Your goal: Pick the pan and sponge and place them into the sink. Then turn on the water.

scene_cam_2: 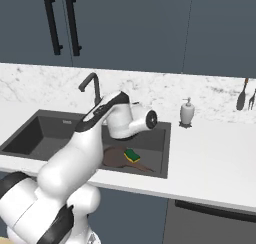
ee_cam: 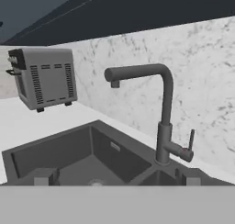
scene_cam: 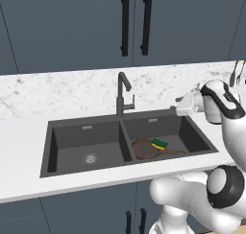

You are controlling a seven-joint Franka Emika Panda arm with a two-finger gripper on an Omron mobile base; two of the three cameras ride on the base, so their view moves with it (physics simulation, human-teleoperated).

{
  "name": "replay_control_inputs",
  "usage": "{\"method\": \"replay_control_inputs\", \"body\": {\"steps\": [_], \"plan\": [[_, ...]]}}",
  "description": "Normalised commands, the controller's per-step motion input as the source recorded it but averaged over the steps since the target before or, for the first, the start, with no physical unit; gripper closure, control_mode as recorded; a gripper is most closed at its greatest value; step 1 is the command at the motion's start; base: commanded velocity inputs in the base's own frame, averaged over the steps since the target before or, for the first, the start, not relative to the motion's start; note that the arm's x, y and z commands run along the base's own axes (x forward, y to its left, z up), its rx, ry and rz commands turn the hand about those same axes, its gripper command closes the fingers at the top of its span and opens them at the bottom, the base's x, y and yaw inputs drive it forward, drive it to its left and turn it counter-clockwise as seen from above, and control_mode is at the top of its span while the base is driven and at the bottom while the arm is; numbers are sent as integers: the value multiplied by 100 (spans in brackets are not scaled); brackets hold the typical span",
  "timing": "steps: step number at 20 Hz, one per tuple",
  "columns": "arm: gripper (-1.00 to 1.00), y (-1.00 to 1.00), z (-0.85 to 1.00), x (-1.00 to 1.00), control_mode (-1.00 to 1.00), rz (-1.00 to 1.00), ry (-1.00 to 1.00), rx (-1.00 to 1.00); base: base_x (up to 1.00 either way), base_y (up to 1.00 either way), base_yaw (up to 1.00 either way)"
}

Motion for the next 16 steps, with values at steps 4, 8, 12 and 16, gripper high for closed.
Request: {"method": "replay_control_inputs", "body": {"steps": [4, 8, 12, 16], "plan": [[-100, 30, 0, 0, -100, 0, -18, 9, 0, 0, 0], [-100, 22, 4, 0, -100, 0, -20, 0, 0, 0, 0], [-100, 2, 0, 0, -100, 0, -21, 0, 0, 0, 0], [-100, 2, 0, 0, -100, 0, -12, 1, 0, 0, 0]]}}
